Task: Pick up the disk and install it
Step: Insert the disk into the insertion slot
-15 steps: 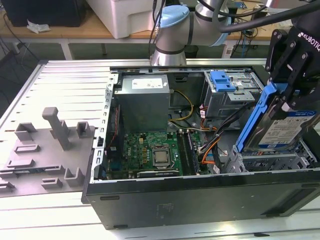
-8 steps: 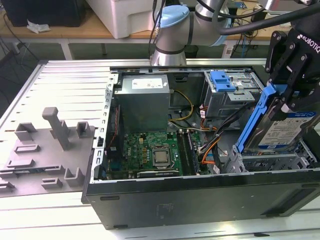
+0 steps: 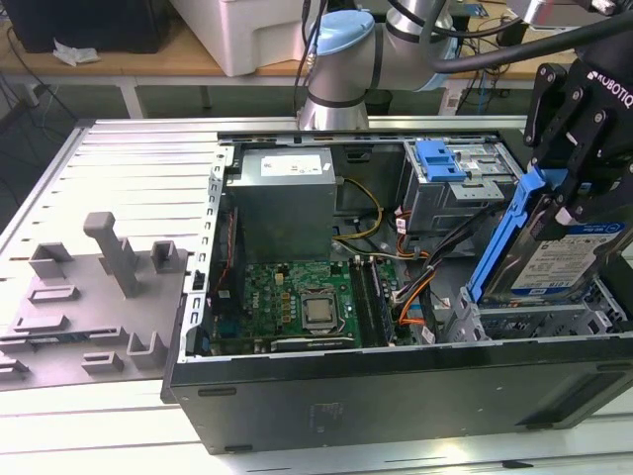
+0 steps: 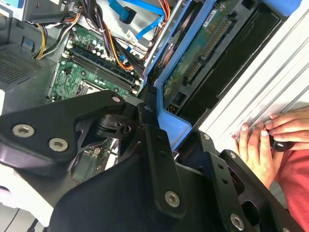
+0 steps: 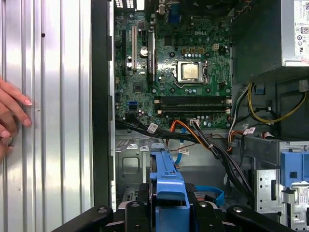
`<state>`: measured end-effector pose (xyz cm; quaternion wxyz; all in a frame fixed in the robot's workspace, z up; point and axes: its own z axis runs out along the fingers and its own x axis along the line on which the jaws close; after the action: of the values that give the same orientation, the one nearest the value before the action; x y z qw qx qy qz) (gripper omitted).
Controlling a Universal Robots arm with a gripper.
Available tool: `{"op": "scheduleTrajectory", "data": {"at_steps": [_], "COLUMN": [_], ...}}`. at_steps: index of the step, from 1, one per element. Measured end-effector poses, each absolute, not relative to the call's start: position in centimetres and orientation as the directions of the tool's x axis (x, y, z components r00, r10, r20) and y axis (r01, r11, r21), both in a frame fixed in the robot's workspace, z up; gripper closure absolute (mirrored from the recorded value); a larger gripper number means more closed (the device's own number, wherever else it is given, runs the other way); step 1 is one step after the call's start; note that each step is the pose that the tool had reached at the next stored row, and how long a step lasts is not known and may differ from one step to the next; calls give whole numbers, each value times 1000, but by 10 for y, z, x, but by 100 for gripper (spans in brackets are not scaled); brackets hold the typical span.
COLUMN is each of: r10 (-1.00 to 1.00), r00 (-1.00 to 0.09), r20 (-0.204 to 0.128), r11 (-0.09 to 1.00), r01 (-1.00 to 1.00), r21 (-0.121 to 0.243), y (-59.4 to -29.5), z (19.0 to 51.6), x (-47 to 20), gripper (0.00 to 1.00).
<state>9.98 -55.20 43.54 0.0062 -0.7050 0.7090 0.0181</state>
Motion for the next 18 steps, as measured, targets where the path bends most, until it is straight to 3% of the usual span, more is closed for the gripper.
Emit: {"op": "scheduleTrajectory", "data": {"at_steps": [18], "r10": [-999], "r00": [-6], "r20": [-34], "r11": [5], "r01": [-1000], "r21": [17], "y": [-554], "z": [430], "x": [101], "gripper": [63]}}
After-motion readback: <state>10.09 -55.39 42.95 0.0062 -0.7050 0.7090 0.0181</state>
